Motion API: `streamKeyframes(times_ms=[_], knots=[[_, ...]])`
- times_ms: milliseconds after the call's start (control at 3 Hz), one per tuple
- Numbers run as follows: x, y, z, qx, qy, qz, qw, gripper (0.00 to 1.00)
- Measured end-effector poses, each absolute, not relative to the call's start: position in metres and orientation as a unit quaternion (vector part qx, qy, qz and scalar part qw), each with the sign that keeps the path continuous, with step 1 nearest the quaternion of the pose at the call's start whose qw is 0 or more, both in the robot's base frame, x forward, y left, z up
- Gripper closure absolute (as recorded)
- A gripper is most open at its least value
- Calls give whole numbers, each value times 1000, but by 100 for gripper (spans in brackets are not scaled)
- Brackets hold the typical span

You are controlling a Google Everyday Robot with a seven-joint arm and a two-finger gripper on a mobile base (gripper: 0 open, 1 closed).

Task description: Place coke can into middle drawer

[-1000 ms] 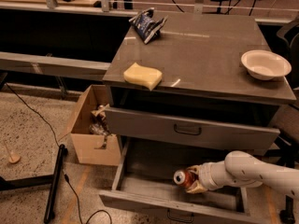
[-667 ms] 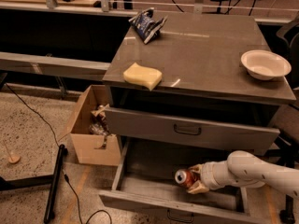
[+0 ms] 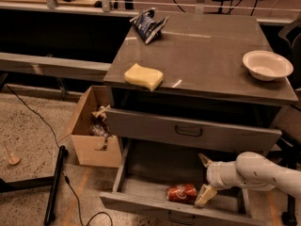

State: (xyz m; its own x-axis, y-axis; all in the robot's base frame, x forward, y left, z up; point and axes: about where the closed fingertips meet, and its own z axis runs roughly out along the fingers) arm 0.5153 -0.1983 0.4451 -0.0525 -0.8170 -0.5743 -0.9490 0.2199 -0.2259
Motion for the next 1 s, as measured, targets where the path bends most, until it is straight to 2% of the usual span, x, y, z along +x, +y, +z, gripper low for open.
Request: streamKeyframes(times_ms=[333,1000], knots=[[519,-212,466,-597,731,85,320,17],[490,-288,530,-549,776,46,306,65]])
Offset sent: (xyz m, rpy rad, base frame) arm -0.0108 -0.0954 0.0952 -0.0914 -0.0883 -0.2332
